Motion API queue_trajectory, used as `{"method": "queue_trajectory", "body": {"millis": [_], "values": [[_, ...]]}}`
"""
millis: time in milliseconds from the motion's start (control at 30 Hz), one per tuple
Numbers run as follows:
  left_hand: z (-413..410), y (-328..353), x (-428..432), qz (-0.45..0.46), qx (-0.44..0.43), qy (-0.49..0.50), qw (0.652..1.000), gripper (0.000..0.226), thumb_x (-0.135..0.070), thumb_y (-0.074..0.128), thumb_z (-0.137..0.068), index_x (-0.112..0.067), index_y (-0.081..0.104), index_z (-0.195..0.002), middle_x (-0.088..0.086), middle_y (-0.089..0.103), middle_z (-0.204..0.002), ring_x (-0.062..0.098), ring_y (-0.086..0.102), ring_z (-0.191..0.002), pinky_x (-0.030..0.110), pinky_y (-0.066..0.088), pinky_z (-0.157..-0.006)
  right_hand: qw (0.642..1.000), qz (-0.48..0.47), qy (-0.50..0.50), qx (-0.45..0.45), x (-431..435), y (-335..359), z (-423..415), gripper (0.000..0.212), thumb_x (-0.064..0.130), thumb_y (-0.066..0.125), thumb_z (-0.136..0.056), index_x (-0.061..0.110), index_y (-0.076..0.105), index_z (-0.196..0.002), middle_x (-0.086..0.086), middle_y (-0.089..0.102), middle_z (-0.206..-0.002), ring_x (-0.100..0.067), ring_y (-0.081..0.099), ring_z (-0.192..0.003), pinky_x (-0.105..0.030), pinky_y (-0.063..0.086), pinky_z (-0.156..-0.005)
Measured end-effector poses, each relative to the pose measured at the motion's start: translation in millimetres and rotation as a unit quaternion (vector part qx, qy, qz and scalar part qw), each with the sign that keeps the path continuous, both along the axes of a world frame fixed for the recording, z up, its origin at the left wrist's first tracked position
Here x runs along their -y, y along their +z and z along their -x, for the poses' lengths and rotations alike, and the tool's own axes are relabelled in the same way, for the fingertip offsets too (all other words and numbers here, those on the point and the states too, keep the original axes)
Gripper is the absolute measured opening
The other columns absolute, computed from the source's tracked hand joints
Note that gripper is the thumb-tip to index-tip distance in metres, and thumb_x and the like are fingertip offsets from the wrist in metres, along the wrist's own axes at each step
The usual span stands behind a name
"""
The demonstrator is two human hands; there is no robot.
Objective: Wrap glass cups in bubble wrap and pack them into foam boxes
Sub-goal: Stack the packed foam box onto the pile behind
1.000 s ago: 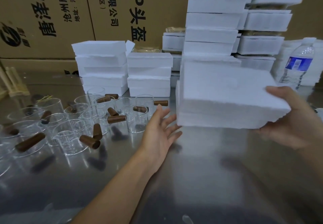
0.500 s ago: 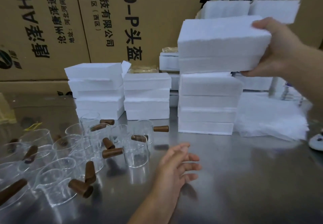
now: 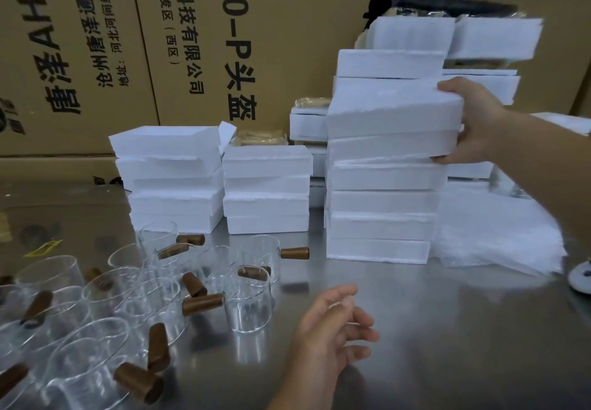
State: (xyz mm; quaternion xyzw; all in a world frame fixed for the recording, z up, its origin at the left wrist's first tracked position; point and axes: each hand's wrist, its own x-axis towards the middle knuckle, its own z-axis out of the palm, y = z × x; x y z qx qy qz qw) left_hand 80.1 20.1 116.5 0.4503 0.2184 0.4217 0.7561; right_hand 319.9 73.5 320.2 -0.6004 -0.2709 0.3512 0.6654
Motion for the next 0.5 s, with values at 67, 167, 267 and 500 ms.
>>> {"method": "queue_trajectory", "body": {"millis": [67, 167, 267, 500], "values": [[-0.9, -1.1, -0.7, -0.003, -0.005, -0.002, 1.0, 0.039, -0.025, 0.058, -0.063, -0.009, 0.061, -0.099, 0.007, 0.062, -0.063, 0.02, 0.062, -0.054, 0.024, 0.044, -0.05, 0.998, 0.019, -0.03, 0.044, -5.2, 0.0, -0.5, 0.032, 0.051, 0.062, -0.077, 0.024, 0.051, -0.091, 0.001, 0.053, -0.09, -0.018, 0.056, -0.08, -0.033, 0.047, -0.066], [-1.6, -1.3, -0.5, -0.009, -0.013, -0.005, 1.0, 0.038, -0.026, 0.058, -0.064, -0.01, 0.061, -0.099, 0.006, 0.063, -0.063, 0.019, 0.062, -0.055, 0.024, 0.044, -0.051, 0.987, 0.04, -0.127, 0.095, -8.6, 0.0, -3.7, 0.022, 0.04, 0.043, -0.089, 0.02, 0.051, -0.09, 0.001, 0.06, -0.101, -0.016, 0.055, -0.076, -0.029, 0.043, -0.066], [-1.4, -1.3, -0.3, -0.012, -0.016, -0.004, 1.0, 0.038, -0.026, 0.058, -0.064, -0.011, 0.062, -0.099, 0.005, 0.063, -0.064, 0.019, 0.062, -0.056, 0.024, 0.045, -0.051, 0.985, 0.033, -0.165, 0.048, -8.4, -0.1, -9.4, 0.02, 0.026, 0.03, -0.09, 0.017, 0.047, -0.084, 0.0, 0.061, -0.12, -0.02, 0.057, -0.089, -0.033, 0.042, -0.08], [-0.9, 0.3, 1.6, -0.011, -0.023, -0.009, 1.0, 0.038, -0.027, 0.058, -0.064, -0.011, 0.061, -0.099, 0.003, 0.063, -0.063, 0.017, 0.062, -0.056, 0.024, 0.045, -0.052, 0.936, -0.01, -0.248, 0.248, -11.2, -4.9, 14.0, 0.045, 0.028, 0.026, -0.098, 0.005, 0.039, -0.134, -0.013, 0.04, -0.142, -0.029, 0.04, -0.129, -0.035, 0.033, -0.101]]}}
